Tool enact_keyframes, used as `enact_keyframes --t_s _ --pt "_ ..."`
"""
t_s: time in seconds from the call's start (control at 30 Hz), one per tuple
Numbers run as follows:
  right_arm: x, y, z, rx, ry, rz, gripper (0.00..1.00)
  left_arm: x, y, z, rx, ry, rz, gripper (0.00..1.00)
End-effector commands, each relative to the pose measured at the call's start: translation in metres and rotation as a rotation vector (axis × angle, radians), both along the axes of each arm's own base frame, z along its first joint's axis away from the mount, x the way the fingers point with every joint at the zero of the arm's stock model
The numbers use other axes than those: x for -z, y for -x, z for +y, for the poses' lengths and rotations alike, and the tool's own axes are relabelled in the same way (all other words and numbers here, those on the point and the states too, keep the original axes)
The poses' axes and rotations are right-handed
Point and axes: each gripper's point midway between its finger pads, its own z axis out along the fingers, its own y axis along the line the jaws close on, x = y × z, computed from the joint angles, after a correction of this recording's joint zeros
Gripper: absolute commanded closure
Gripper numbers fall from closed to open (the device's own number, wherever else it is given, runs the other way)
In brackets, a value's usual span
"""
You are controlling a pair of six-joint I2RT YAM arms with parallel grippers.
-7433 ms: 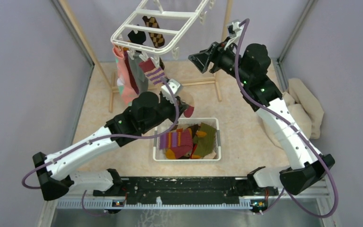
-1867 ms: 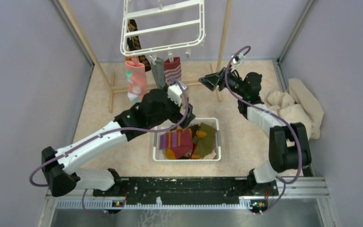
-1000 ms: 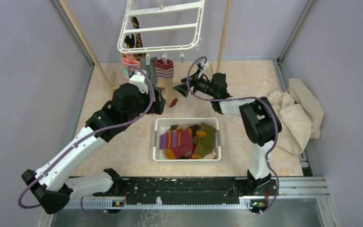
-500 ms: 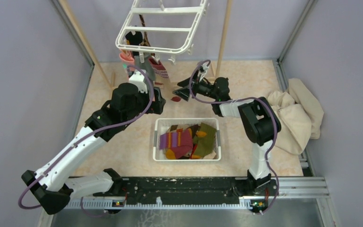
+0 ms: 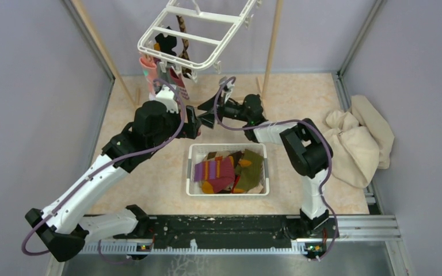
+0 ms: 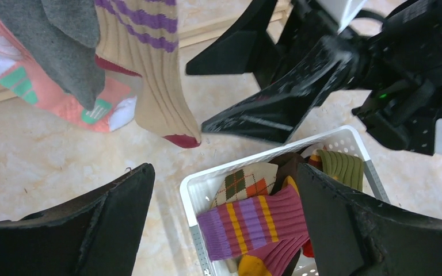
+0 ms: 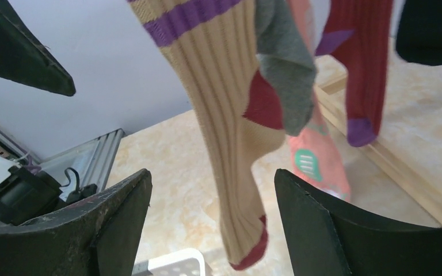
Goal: Remove the socks clipped to the hanger
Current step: Adjust the hanger on the clothesline.
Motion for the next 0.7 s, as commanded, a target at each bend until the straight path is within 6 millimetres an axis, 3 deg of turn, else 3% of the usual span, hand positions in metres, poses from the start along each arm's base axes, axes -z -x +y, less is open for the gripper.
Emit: enact_keyframes --t_s 0.0,0.13,0.3,0.37,0.5,0.67 --pt "-0.004 0.002 0.033 0.019 -0.011 -0.065 0.21 -0.029 0.004 0.007 -0.008 0.044 -0.060 0.01" --pt "0.011 -0.006 0.057 0.130 -0.004 -0.047 0.21 -0.038 0.008 0.012 -0.013 0.057 -0.074 0.01" --pt "0.039 -0.049 0.071 0.380 0.044 0.044 0.22 -0.050 0.016 0.022 -0.024 0.066 -0.093 0.01" --pt "0.040 -0.057 0.077 0.404 0.042 0.052 0.25 -0.056 0.020 0.026 -0.028 0.070 -0.104 0.01" --pt "0.031 -0.059 0.086 0.378 0.020 0.055 0.56 -0.064 0.025 0.037 -0.050 0.069 -0.121 0.01" --pt "0.007 -0.037 0.084 0.289 -0.026 0.030 0.94 -0.068 0.030 0.046 -0.075 0.074 -0.134 0.01"
